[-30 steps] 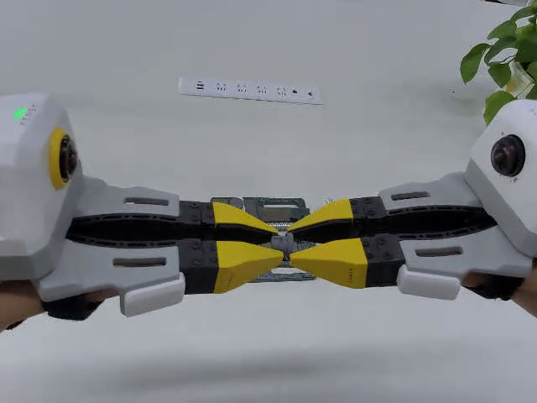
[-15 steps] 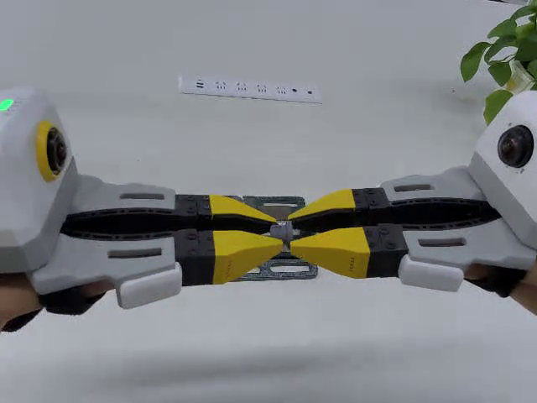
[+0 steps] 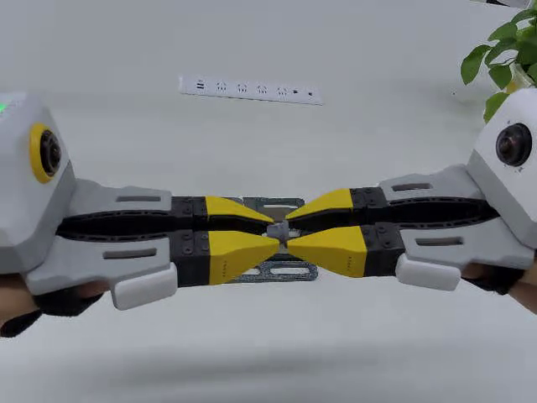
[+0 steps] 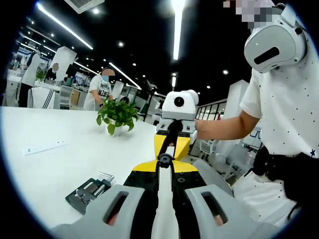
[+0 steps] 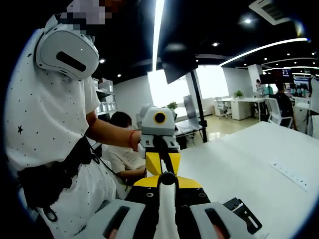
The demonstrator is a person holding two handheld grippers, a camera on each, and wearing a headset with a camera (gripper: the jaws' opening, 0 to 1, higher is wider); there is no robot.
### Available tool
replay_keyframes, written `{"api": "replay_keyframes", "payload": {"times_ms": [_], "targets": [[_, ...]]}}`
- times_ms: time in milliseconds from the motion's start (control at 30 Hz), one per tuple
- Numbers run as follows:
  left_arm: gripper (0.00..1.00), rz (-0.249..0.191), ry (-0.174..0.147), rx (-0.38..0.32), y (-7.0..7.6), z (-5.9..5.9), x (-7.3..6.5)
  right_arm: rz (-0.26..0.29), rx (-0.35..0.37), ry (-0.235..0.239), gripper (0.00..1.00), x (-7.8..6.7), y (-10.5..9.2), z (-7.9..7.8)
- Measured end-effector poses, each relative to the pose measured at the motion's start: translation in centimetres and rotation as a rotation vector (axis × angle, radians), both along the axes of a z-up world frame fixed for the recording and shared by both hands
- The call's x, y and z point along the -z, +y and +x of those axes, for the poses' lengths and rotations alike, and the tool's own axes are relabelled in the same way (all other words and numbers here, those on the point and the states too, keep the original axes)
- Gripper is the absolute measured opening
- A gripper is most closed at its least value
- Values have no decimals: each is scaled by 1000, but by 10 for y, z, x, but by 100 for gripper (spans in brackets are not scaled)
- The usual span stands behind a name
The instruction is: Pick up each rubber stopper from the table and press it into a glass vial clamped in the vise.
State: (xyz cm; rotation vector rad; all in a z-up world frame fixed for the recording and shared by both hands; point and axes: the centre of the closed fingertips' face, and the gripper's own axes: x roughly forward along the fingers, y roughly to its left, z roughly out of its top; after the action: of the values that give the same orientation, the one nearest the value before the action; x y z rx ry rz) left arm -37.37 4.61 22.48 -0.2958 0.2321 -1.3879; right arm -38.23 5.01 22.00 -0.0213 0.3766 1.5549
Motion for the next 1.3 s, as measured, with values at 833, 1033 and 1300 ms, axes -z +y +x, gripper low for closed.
{"api": "replay_keyframes", "payload": {"times_ms": [833,1033,1300], "targets": [[25,122,-12,-151,41,11,46,-206,21,26,5,25,12,34],[36,181,-28,-209,53,18,63,-324,12,15,5,41,16,48],[46,285,-71,-228,65,23,91,-528,-12,-33,5,70,19,72]]}}
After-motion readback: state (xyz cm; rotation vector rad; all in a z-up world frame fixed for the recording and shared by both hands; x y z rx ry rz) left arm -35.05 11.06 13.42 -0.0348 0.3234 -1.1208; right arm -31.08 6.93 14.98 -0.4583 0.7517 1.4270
